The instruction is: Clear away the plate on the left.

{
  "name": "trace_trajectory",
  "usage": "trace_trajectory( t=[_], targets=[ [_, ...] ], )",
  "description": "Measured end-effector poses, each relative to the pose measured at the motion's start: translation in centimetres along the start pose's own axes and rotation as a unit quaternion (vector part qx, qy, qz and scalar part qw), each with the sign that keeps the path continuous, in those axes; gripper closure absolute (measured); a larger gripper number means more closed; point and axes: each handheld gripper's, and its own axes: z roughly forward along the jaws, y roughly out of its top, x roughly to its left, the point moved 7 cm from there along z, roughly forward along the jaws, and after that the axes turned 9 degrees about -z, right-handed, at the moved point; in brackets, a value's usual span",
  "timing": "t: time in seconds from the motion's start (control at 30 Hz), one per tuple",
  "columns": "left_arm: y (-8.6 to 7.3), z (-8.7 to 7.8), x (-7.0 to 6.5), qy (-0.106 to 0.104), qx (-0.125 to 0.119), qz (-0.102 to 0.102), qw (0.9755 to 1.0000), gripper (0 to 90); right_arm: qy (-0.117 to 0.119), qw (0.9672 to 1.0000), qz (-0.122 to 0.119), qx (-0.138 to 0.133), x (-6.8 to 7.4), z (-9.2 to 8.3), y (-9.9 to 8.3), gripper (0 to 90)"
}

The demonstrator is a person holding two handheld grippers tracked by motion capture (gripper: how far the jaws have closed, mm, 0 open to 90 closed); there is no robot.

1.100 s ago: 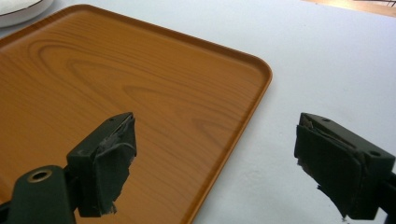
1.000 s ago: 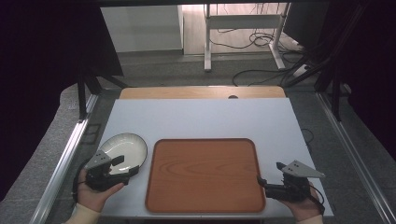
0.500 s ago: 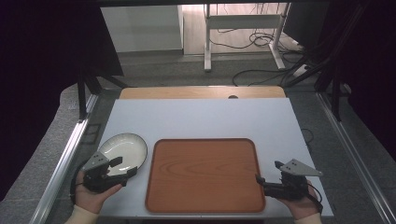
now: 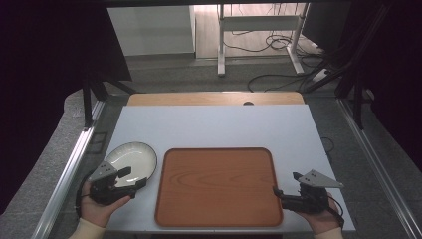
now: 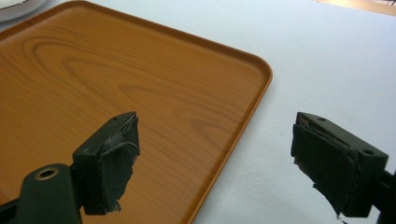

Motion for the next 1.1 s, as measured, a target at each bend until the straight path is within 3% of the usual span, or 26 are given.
trace_trajectory(
  t=[0.63, 1.1],
  targets=[
    [0.2, -0.2, 0.3, 0.003, 0.0, -0.004, 1.0, 25.0, 0.003, 1.0, -0.002, 0.002, 0.1, 0.1, 0.0, 16.2],
    [2.1, -1.1, 1.9, 0.016, 0.005, -0.017, 0.9997, 25.1, 0.007, 1.0, 0.002, 0.001, 0.1, 0.1, 0.0, 16.2]
  ],
)
